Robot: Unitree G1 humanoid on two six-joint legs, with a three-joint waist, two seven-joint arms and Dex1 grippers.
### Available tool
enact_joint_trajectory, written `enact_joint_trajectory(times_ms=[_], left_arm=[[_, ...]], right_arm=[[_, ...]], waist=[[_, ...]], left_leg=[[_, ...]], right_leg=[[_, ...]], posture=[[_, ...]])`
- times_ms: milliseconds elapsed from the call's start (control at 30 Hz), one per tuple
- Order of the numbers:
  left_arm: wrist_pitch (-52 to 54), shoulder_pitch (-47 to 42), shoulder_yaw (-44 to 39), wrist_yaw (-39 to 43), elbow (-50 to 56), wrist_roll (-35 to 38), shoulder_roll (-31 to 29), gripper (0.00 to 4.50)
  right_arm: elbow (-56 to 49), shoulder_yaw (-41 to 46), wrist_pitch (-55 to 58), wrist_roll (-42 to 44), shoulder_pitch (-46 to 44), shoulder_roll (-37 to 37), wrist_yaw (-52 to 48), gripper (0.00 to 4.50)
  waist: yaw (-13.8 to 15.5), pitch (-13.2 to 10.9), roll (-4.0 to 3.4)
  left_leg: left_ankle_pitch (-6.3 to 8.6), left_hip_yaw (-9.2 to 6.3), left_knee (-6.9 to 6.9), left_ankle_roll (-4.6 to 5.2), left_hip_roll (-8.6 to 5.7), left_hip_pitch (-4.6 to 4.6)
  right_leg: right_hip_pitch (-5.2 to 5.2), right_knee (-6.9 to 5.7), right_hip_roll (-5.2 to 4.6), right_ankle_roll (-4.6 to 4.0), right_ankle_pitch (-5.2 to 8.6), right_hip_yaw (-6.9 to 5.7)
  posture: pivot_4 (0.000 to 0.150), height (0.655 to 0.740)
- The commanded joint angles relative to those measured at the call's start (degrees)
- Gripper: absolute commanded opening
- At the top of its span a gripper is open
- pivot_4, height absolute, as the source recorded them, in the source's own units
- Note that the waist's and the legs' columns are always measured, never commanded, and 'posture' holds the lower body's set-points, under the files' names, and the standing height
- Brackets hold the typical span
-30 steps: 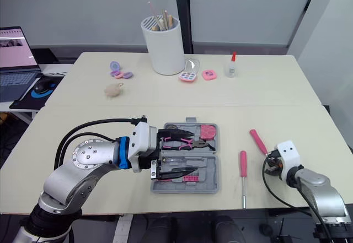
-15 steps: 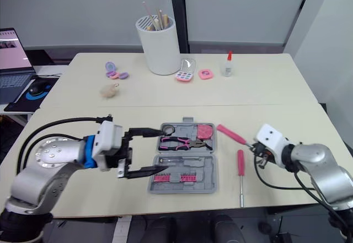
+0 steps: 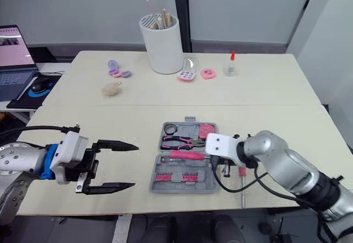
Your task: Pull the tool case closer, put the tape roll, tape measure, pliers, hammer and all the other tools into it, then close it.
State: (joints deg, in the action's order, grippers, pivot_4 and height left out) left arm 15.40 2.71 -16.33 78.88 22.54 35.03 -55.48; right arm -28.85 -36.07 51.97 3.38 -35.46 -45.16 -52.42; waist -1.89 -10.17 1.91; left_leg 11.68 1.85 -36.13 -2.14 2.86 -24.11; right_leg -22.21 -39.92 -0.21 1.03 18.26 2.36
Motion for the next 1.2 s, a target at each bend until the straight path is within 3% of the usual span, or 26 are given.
enact_joint_trajectory(times_ms=[33,500,1200], left_arm=[[-2.0,2.0,-3.6,2.8,-0.5,-0.3,-2.1,4.5],[-1.4,5.4,-6.6,6.0,-0.7,-0.1,-5.5,4.5],[-1.6,5.2,-6.3,5.7,-2.0,-0.9,-5.5,4.5]], right_arm=[[-1.0,-2.0,0.9,-1.6,-2.1,1.3,-0.6,0.2],[1.3,-10.6,3.6,-5.9,-6.9,7.3,-0.8,0.2],[10.6,-12.5,-2.6,-10.8,-5.6,12.7,-0.2,0.2]], waist=[[0.0,0.0,0.0],[0.0,0.0,0.01],[0.0,0.0,0.01]], left_leg=[[0.0,0.0,0.0,0.0,0.01,-0.01],[0.0,0.0,0.0,0.0,0.02,-0.01],[0.0,0.02,0.0,0.0,0.08,0.0]], right_leg=[[0.0,0.0,0.0,-0.01,0.01,0.0],[-0.05,-0.05,-0.09,-0.05,0.02,-0.02],[-0.06,-0.07,-0.06,-0.06,0.01,-0.02]], posture=[[0.15,0.74],[0.15,0.74],[0.15,0.74]])
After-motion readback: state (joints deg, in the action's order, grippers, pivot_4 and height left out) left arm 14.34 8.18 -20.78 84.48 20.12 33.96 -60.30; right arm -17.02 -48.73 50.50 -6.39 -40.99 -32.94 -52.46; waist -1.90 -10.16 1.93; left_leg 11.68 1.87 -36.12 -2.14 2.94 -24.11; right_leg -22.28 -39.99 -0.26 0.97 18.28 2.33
